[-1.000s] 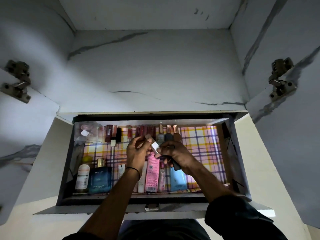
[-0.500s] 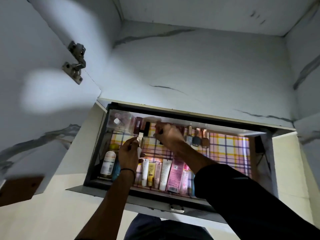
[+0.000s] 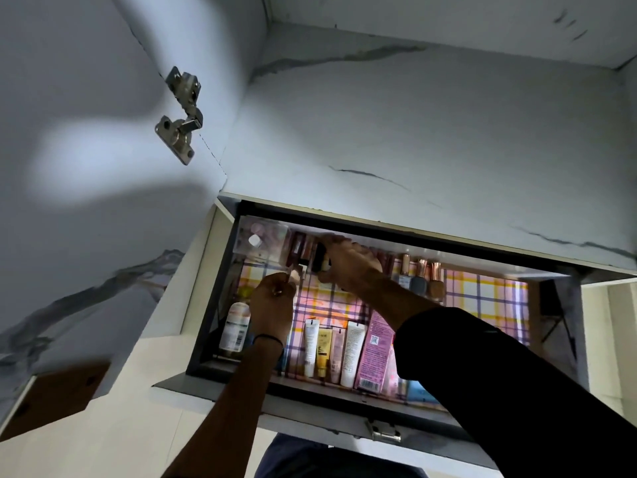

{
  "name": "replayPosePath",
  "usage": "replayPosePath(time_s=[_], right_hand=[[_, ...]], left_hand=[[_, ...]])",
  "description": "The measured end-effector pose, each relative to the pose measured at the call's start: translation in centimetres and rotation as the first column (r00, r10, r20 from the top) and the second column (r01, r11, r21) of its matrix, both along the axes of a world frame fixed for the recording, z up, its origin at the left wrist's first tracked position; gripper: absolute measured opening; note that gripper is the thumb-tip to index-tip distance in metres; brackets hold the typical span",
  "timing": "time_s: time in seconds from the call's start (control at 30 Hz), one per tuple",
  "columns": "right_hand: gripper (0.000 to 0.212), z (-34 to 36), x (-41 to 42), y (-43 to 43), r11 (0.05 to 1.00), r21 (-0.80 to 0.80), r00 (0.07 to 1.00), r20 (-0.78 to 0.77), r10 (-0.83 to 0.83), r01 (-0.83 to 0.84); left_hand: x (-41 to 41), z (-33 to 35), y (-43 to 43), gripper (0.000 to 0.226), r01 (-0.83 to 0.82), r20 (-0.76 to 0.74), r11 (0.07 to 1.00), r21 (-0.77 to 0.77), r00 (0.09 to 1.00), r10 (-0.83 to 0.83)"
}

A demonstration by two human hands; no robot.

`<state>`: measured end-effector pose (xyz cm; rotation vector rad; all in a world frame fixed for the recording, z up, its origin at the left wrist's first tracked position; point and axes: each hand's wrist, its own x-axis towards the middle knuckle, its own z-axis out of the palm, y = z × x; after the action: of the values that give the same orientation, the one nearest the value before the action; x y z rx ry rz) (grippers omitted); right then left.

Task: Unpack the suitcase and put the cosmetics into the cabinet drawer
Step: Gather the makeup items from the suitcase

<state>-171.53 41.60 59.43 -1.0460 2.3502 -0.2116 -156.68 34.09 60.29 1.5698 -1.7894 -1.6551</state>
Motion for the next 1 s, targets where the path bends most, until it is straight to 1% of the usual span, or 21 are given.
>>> replayPosePath(time_s=[0.1,0.17,0.27,0.33,0.4,0.5,0.57,0.63,0.7,0.8,0.93,1.0], right_hand=[[0.072,0.1,-0.2,0.6,0.996,0.087,0.999,-0.051,0.018,-0.013],[0.074,0.1,-0.6,1.3,0.993,0.122,0.998,-0.055,0.012,-0.005],[0.078,0.0,-1.0,2.6,0.989,0.147,0.995,-0.092,0.024,-0.010],[0.077,-0.3,-1.1,3.2,0.989,0.149,0.995,-0.095,0.023,-0.008],[0.074,-0.6,-1.2,3.6,0.991,0.136,0.997,-0.079,-0.002,0.013],[0.071,-1.0,-1.2,4.0,0.993,0.111,0.998,-0.065,-0.023,0.030],[0.069,-1.1,-1.2,4.2,0.994,0.105,0.998,-0.060,-0.027,0.034],[0.068,-1.2,-1.2,4.3,0.995,0.100,0.997,-0.069,-0.020,0.027],[0.066,-1.1,-1.2,4.3,0.995,0.098,0.997,-0.075,-0.009,0.016],[0.066,-1.0,-1.2,4.2,0.997,0.080,0.998,-0.063,-0.013,0.018],[0.065,-1.0,-1.0,4.2,0.998,0.057,0.997,-0.082,0.011,-0.007],[0.064,-0.9,-0.9,4.3,0.999,0.044,0.996,-0.083,0.018,-0.015]], left_hand=[[-0.7,-0.1,0.2,0.009,0.100,0.051,0.984,-0.149,0.994,-0.093],[-1.7,0.3,0.5,0.012,0.180,0.093,0.955,-0.235,0.982,-0.162],[-3.4,0.6,1.0,0.018,0.303,0.137,0.867,-0.397,0.953,-0.270],[-4.5,-0.1,0.9,0.023,0.407,0.210,0.793,-0.453,0.913,-0.349],[-5.3,-0.9,0.9,0.035,0.507,0.305,0.733,-0.454,0.861,-0.407],[-5.9,-1.6,0.9,0.050,0.578,0.384,0.675,-0.458,0.814,-0.437],[-6.0,-1.8,0.9,0.053,0.612,0.440,0.657,-0.441,0.785,-0.436],[-6.0,-1.9,0.8,0.047,0.630,0.489,0.647,-0.430,0.764,-0.420],[-5.8,-2.0,0.6,0.043,0.628,0.489,0.655,-0.420,0.765,-0.420],[-5.3,-2.3,0.4,0.051,0.617,0.444,0.678,-0.399,0.777,-0.446],[-4.2,-2.3,0.5,0.075,0.673,0.418,0.637,-0.375,0.736,-0.532],[-4.0,-2.2,0.6,0.073,0.681,0.429,0.619,-0.392,0.730,-0.531]])
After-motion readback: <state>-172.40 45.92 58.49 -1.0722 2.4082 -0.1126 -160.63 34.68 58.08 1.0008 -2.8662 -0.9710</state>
